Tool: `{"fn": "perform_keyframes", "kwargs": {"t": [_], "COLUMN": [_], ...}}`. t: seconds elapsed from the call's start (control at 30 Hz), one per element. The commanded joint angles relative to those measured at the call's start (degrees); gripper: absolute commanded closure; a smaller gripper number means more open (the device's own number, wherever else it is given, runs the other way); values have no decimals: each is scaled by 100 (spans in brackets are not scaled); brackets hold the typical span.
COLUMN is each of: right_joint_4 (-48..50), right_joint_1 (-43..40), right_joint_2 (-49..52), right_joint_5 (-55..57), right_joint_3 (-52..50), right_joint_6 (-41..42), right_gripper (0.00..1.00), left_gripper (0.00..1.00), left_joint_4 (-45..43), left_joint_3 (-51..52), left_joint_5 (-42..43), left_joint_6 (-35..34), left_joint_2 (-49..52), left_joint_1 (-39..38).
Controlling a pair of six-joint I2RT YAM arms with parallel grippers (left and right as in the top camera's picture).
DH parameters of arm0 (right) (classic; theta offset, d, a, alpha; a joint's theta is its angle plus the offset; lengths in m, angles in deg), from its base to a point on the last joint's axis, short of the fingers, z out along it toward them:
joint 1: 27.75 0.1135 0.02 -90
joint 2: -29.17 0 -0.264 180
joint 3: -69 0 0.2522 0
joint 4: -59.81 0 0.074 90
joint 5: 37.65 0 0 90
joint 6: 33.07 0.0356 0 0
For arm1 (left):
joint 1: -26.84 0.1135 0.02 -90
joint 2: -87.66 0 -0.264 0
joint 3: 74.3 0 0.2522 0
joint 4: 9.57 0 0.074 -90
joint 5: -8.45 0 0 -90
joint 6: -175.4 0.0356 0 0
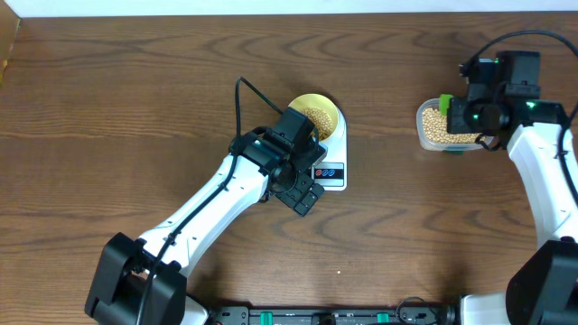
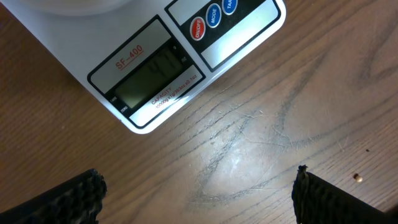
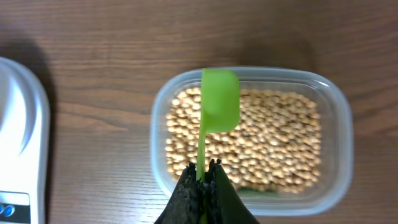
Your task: Scoop item into bowl and weigh 50g on scale
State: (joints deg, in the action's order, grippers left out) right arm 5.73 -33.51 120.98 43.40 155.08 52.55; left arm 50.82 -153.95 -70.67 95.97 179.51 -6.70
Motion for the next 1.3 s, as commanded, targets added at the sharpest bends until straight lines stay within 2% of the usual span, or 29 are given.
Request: {"fn": "perform_keyframes", "kwargs": {"t": [0.0,0.4,0.7,0.9,1.27], "right_joint_4": [-31,133,-20,48,-179], "right_joint_1": [-188,-358,-518,-750,-929], "right_joint_2": [127,796,675,328,142], "right_joint_5": [48,-435,-793,-1670,-1714], "right_joint_3": [72,26,79,116,118], "right_joint_6": [72,72,4,4,210], "right_gripper": [99,99,99,99,99], "left_gripper": [2,2,2,2,2], "left_joint_4": [22,22,22,22,22], "left_joint_3": [26,26,26,26,26], "left_joint_5": [48,48,48,48,48], "left_joint_6": [55,55,55,55,55], "left_joint_2": [63,63,63,63,63], "left_joint_1": [-9,-9,-9,-9,-9]}}
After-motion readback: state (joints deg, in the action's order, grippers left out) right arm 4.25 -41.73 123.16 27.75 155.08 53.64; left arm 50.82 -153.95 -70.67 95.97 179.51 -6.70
